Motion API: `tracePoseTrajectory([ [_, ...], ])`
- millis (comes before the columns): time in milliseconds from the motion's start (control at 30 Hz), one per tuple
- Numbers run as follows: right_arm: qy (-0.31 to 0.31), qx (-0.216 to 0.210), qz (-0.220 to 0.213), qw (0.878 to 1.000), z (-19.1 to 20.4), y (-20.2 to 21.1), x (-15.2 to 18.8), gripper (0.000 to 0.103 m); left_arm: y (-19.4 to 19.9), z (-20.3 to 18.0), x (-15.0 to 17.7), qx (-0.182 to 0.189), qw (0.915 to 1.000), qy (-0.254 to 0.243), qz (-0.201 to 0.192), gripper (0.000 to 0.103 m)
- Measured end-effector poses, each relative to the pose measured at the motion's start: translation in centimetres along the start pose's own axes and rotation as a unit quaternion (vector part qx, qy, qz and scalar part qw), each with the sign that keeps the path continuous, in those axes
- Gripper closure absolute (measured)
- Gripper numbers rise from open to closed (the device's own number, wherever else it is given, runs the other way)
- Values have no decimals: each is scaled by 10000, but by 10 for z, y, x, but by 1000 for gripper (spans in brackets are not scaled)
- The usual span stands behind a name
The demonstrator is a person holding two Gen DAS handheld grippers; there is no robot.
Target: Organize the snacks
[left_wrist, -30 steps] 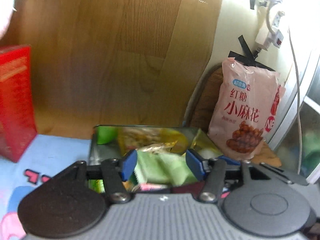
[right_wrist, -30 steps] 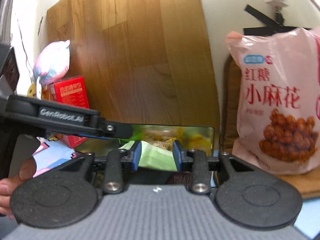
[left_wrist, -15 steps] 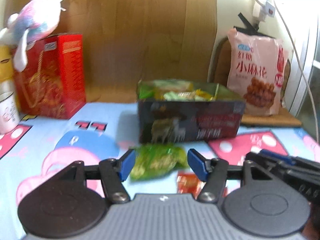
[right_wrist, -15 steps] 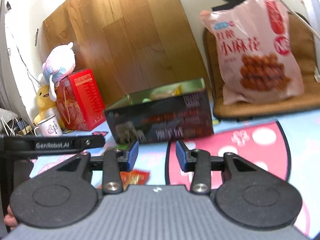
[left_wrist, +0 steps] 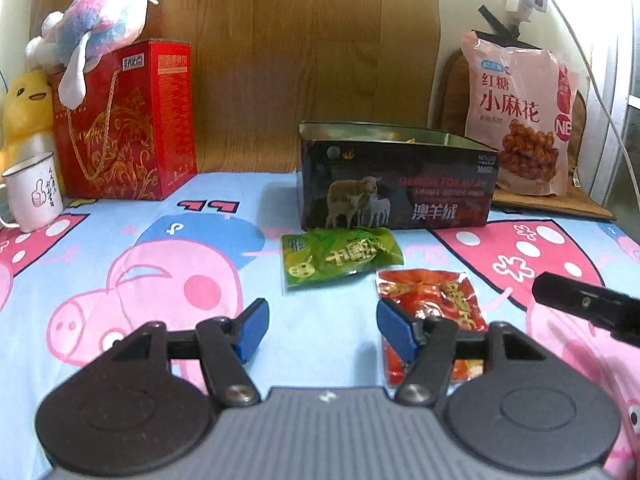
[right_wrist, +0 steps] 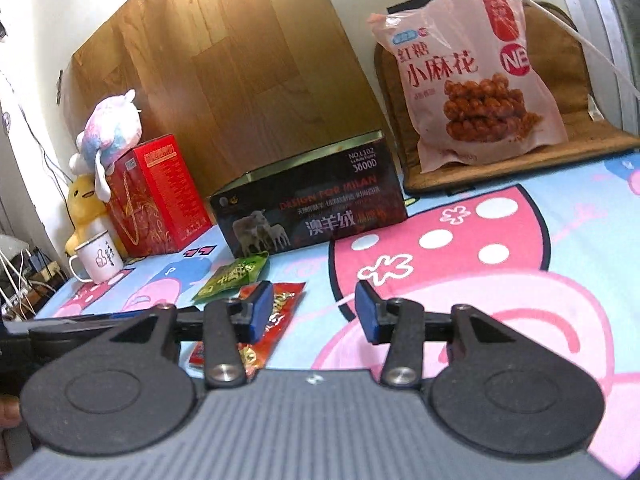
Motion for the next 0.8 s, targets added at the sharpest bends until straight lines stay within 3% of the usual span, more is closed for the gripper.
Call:
tracePoseTrajectory([
  [333,-323,-161,-37,9993,-8,3,0,50,1,6,1,110,9998,129,-85,38],
  [467,-412,-175,-100,9989,-10,5,0,46,3,6,1,98,9998,124,-151,24],
  [800,-442,-169,-162,9987,-11,8,-1,44,3,1,1,-38,9998,-59,-176,20],
])
Point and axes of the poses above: each gripper's, at about its wrist camera, not at the fingertips, and y roughly against the way its jaws point, z to its left, x to its underside, the point moved 5 cm from there along -y, roughly the way its jaws point, and after that the axes turned 6 degrees about z, right-handed, at the moved point
